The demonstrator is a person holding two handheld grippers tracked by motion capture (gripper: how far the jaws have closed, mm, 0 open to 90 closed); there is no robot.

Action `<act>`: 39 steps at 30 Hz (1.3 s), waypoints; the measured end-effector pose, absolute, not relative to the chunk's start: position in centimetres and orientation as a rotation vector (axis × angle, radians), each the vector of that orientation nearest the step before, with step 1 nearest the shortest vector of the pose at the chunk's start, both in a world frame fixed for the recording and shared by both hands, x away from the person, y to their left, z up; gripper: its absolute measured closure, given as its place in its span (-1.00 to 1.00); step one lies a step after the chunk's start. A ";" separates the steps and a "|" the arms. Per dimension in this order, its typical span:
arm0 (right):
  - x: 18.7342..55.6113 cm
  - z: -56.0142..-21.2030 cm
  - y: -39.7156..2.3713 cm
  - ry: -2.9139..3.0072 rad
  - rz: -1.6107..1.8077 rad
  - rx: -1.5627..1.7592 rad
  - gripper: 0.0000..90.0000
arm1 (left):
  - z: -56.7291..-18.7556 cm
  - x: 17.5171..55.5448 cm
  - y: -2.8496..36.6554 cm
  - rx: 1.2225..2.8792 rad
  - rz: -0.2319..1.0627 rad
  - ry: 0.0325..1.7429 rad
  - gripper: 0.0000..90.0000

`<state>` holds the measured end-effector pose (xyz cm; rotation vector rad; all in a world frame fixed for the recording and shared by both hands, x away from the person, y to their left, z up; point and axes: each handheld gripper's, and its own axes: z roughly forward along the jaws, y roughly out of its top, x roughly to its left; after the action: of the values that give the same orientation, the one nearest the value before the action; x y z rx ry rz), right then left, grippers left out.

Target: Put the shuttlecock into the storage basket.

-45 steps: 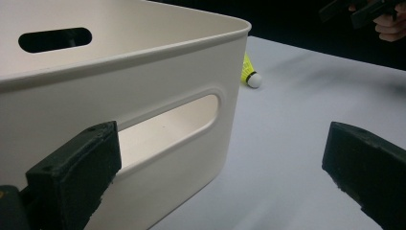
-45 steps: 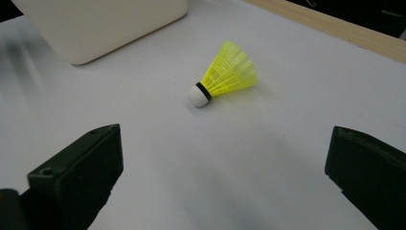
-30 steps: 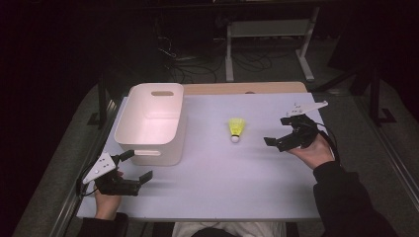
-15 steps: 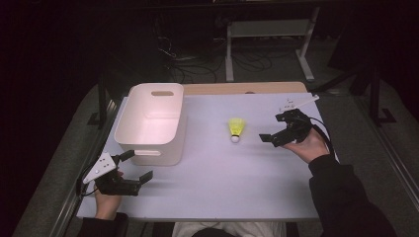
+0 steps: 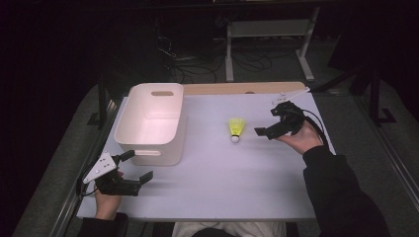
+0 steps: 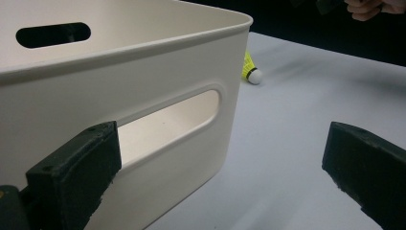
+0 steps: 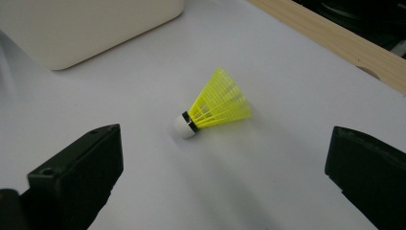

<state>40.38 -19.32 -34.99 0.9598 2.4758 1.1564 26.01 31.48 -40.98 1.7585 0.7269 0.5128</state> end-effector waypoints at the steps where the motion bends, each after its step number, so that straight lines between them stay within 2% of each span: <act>1: 40.6 -34.9 -19.2 2.474 1.159 0.958 -1.00 | -41.0 26.0 31.5 1.758 0.513 0.727 -1.00; 17: 42.6 -34.1 -18.8 2.466 1.148 0.968 -1.00 | -41.0 26.0 31.5 1.760 0.510 0.728 -1.00; 39: 45.9 -35.5 -17.6 2.466 1.140 1.022 -1.00 | -41.0 26.0 31.5 1.759 0.505 0.724 -1.00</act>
<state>45.87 -17.65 -35.47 1.0220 2.4664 1.1401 26.04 31.47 -40.96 1.7590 0.7239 0.5054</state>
